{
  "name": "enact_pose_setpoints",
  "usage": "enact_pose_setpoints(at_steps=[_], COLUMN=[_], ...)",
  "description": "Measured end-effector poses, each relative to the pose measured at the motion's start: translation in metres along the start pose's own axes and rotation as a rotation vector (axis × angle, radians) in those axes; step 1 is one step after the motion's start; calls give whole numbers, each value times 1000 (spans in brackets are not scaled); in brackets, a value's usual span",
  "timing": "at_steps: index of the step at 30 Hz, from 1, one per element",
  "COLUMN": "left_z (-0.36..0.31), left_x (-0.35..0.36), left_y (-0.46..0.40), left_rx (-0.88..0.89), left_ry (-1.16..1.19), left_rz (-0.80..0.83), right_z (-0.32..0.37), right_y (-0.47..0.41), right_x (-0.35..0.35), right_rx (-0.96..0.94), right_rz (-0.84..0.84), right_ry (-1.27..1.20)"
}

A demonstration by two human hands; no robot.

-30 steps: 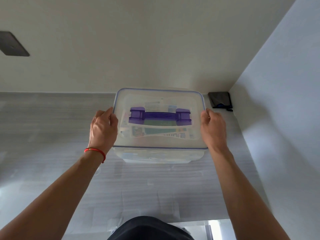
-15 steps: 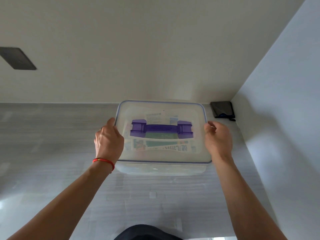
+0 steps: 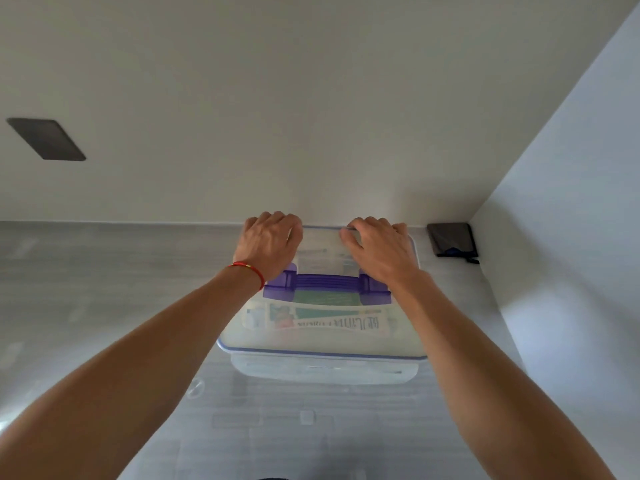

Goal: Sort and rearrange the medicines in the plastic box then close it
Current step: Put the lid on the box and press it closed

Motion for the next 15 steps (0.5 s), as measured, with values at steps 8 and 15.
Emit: enact_pose_setpoints(at_steps=[8,15], left_z=[-2,0], left_x=[10,-3], left_y=[-13,-4], left_rx=[42,10], left_ry=[-136,124], left_rz=[14,-49], right_z=[-1,1], right_y=[-10,0], right_x=[4,-7], right_rx=[-52,-100], right_rz=[27,-91], right_ry=[61,-94])
Point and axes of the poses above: each hand's wrist, its own y-axis away from the middle knuckle, its own x-axis out of the palm, z = x × y, the point moved 5 cm from there along -y, towards the middle knuckle, and after that the axes turned 12 degrees about -y, right-handed, at the moved point
